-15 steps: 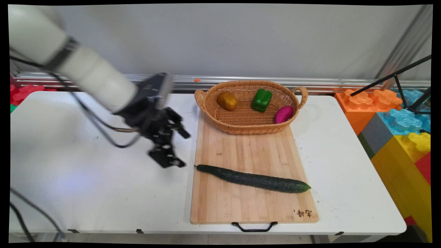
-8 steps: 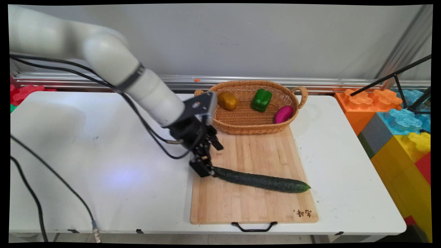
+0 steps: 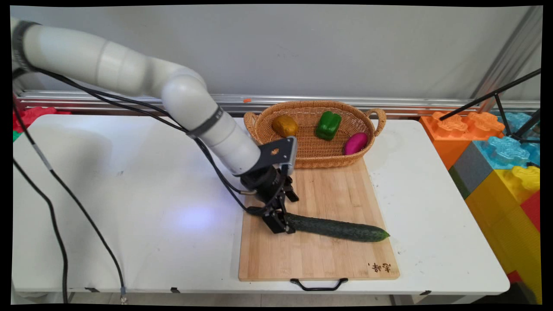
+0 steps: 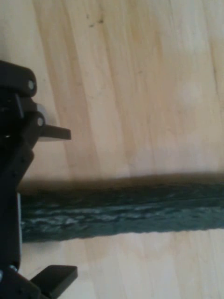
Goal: Pick up the cucumber from the cutting board, then place the picked object in the vegetable basket
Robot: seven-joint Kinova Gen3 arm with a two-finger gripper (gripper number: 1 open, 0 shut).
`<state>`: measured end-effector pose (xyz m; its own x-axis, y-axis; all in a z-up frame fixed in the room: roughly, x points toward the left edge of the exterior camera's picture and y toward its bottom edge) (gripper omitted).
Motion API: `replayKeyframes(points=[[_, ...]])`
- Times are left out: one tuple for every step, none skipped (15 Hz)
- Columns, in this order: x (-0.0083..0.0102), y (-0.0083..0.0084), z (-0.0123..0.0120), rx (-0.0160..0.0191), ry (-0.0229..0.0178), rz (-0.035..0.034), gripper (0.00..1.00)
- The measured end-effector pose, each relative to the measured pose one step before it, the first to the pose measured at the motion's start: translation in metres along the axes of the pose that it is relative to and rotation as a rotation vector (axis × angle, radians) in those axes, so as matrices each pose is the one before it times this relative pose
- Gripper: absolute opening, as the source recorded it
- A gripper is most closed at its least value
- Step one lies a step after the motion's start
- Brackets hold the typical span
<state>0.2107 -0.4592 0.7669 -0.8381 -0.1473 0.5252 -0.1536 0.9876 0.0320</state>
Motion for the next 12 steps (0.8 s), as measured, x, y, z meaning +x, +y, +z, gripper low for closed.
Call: replayKeyframes(points=[[0.00023,-0.00117,0.00404,-0.00266,-0.00092,0.00175,1.0],[0.00058,-0.00142,0.00549,-0.00468,-0.00063,0.00257,1.0],[0.0002,-0.00095,0.00344,-0.00294,-0.00083,0.0013,1.0],[0.00054,-0.00086,0.00411,-0.00476,0.00032,0.00199,0.0],[0.00046,-0.00037,0.00225,-0.00368,0.00024,0.0006,0.0],[0.00067,-0.00045,0.00248,-0.00592,0.00113,-0.00084,0.0],[0.00074,-0.00009,0.00245,-0.00861,0.00111,-0.00237,0.0],[0.00013,0.00066,0.00016,-0.00697,0.00116,-0.00445,0.0],[0.00094,0.00081,-0.00125,-0.00872,0.00268,-0.00482,0.0],[0.00099,0.00113,-0.00181,-0.00814,0.00258,-0.00624,0.0],[0.00128,0.00238,-0.00456,-0.0083,0.00519,-0.00968,0.0],[0.00096,0.00238,-0.00452,-0.00544,0.00501,-0.00733,0.0]])
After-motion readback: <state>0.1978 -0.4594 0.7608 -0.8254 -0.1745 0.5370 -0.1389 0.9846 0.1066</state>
